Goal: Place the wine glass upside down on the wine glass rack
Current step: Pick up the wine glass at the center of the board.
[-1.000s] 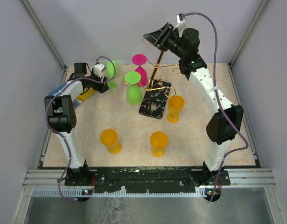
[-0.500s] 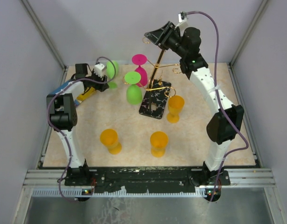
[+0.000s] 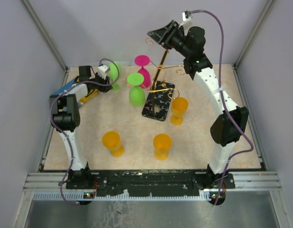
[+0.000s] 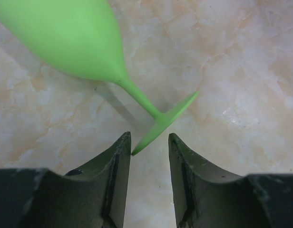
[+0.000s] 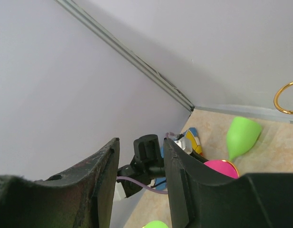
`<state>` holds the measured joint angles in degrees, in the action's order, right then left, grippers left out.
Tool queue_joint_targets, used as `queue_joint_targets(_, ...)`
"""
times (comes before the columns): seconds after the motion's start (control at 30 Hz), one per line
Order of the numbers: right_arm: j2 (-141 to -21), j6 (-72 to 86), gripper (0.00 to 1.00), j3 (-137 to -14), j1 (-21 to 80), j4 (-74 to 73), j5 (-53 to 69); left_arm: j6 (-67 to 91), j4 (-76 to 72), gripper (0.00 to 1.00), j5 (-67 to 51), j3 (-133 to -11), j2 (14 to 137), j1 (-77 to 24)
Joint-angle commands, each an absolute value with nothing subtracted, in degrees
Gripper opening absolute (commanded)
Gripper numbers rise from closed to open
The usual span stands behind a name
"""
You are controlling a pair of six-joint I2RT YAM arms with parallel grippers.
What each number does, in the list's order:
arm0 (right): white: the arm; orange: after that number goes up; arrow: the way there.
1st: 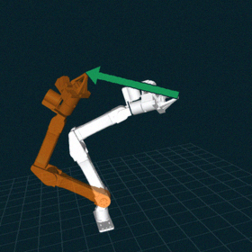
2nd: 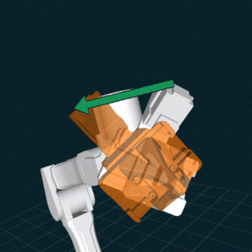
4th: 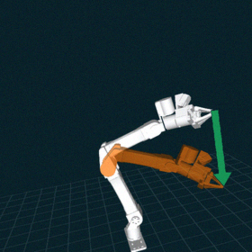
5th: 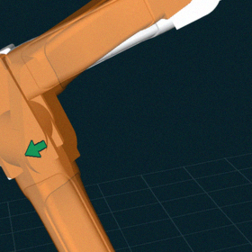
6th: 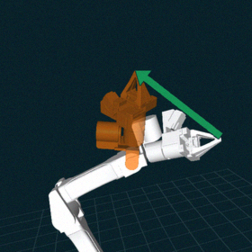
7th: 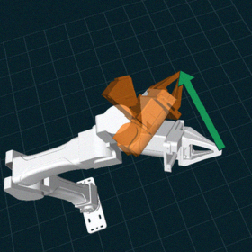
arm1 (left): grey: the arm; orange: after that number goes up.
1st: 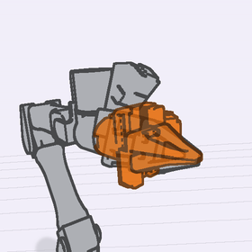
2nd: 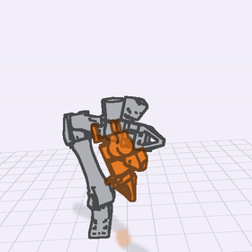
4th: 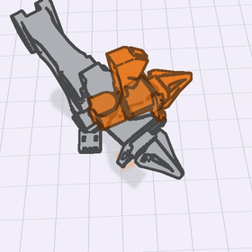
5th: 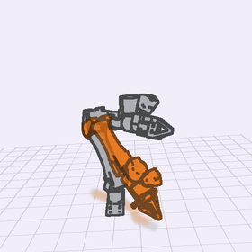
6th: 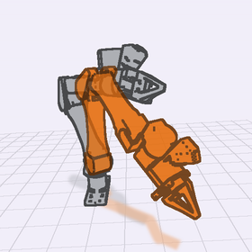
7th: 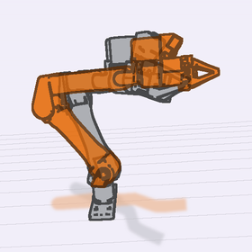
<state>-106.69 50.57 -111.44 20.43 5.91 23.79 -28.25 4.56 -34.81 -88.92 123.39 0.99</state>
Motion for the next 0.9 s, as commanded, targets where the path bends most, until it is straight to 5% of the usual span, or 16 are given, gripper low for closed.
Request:
queue_joint_targets(0.0, -107.0, 50.5, 0.43, -114.7, 20.0, 8.7, 23.6, -27.7, 2.9, 0.41, -37.0, -88.8, 124.7, 0.4)
queue_joint_targets(0.37, -107.3, 50.6, 0.43, -115.0, 19.9, 8.8, 24.5, -25.9, 0.8, 0.02, -40.1, -86.9, 124.0, 0.0)
queue_joint_targets(0.87, -105.5, 49.7, 0.43, -111.2, 19.2, 7.2, 27.0, -18.0, -5.8, 0.00, -39.1, -81.6, 110.1, 0.1)
